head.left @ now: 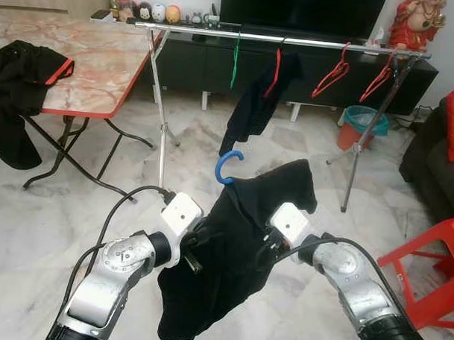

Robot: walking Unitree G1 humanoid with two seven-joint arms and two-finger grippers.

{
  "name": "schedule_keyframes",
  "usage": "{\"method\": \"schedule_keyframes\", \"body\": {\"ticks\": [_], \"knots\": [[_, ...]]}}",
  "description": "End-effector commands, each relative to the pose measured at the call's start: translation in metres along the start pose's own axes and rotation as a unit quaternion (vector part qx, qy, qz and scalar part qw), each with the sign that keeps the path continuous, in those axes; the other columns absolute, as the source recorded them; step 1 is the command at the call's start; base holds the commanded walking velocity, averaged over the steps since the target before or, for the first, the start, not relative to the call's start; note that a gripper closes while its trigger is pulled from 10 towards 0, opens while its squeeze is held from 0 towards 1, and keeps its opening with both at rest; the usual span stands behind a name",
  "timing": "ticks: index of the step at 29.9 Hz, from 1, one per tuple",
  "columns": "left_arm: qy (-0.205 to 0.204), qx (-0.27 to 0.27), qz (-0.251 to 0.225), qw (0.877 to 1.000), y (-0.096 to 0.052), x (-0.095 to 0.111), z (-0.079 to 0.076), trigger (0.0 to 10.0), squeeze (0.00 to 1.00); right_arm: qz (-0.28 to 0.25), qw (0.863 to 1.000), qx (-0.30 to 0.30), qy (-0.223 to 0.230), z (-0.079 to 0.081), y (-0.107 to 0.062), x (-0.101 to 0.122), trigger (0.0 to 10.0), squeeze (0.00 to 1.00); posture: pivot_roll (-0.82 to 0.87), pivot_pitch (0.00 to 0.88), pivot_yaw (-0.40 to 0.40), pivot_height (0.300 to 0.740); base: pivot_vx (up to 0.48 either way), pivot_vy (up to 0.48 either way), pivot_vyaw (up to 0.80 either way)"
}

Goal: Hang hanger

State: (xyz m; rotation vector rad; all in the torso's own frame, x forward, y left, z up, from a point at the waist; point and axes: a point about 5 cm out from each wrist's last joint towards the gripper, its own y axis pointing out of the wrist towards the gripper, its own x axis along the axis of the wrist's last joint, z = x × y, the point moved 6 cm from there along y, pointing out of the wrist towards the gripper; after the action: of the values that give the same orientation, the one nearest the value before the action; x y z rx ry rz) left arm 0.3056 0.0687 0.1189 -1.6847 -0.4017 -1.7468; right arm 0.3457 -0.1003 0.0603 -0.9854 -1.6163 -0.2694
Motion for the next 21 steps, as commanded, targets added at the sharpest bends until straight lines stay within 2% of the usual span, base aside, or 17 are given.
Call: {"method": "schedule_keyframes", "body": {"ticks": [1,21], "knots": [[0.014,-0.011,-0.031,0.999,0.0014,0.0197,-0.0048,10.0,0.0,-0.002,1.0,-0.002,-0.003,-0.0034,0.0002,0.0012,0.0,0.0,0.07,0.0,-0.101,0.74,0.0,0.0,0.0],[0.011,-0.013,-0.033,0.999,0.0004,0.0215,-0.0056,10.0,0.0,0.004,1.0,-0.009,-0.006,-0.0046,0.0012,-0.0028,0.0,0.0,0.08,0.0,-0.1,0.74,0.0,0.0,0.0]]}}
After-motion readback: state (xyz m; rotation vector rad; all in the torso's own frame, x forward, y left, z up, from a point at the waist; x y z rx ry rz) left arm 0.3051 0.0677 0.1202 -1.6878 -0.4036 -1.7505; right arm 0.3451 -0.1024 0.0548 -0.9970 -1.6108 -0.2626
